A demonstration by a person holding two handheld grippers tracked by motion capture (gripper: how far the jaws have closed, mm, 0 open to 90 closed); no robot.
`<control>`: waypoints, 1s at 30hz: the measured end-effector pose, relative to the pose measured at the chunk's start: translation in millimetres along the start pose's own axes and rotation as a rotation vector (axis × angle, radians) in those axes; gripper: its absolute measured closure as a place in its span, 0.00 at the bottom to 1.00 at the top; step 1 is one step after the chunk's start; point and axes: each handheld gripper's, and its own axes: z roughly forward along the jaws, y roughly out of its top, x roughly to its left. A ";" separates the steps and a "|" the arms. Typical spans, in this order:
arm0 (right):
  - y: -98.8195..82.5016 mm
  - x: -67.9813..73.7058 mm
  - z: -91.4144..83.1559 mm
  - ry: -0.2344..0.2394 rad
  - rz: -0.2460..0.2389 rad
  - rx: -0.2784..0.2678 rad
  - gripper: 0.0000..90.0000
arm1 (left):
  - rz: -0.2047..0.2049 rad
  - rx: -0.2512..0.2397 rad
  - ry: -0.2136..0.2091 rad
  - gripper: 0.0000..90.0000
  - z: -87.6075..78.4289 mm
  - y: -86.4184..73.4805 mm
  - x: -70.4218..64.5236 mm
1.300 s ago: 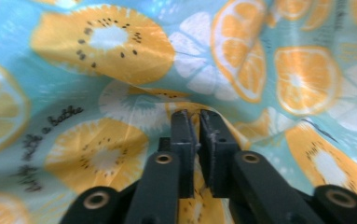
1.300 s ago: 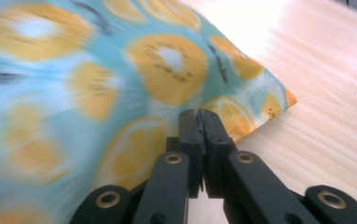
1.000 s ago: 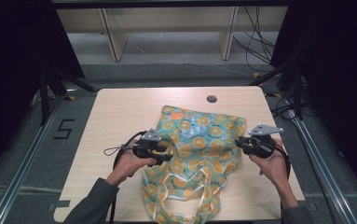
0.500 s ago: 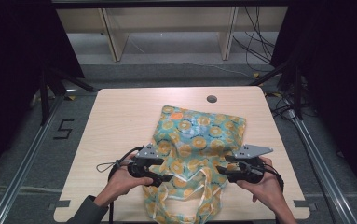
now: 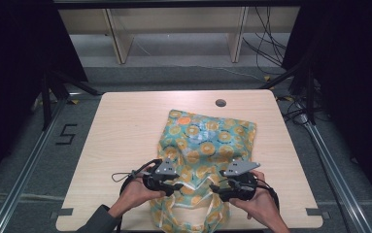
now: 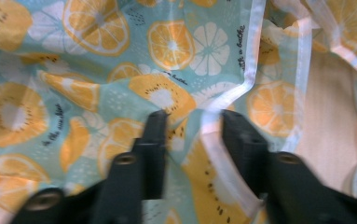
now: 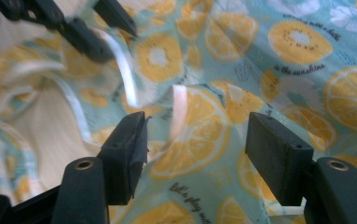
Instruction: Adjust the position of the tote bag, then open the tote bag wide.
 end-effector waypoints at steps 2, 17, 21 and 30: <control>-2.1 -1.4 2.8 -0.005 -0.009 0.012 0.52 | 0.017 -0.031 0.025 0.92 -2.7 0.9 1.1; -2.1 -36.4 -4.6 -0.080 0.001 -0.019 1.00 | 0.003 -0.198 0.037 0.99 -24.8 25.2 15.8; 15.1 -54.8 -6.3 -0.118 0.023 -0.069 1.00 | -0.009 -0.235 0.074 0.99 -34.5 40.2 35.9; 45.6 -92.0 -1.3 -0.158 0.113 -0.133 0.98 | -0.091 -0.284 0.125 0.99 -15.5 69.3 92.4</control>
